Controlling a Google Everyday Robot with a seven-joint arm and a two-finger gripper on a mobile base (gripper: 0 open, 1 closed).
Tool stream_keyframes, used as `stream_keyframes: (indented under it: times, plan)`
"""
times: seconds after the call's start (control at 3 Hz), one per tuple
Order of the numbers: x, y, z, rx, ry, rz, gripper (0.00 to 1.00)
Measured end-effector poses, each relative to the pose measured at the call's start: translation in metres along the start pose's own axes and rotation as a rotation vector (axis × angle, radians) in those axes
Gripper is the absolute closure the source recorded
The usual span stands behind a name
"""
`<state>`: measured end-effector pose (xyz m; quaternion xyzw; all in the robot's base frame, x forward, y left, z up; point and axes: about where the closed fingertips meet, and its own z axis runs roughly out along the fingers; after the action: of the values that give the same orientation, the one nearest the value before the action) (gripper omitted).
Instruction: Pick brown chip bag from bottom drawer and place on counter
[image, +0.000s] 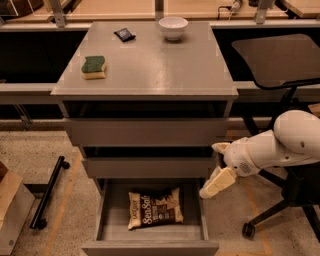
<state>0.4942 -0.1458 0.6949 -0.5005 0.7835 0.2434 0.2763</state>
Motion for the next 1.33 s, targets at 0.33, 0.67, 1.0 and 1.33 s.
stream_keyframes:
  times: [0.33, 0.67, 1.0, 1.33]
  plan:
    - [0.0, 0.0, 0.0, 0.0, 0.0, 0.0, 0.0]
    - [0.006, -0.002, 0.017, 0.0, -0.03, 0.036, 0.0]
    - [0.018, -0.012, 0.057, 0.009, -0.076, 0.062, 0.0]
    - [0.033, -0.026, 0.1, 0.026, -0.092, 0.058, 0.0]
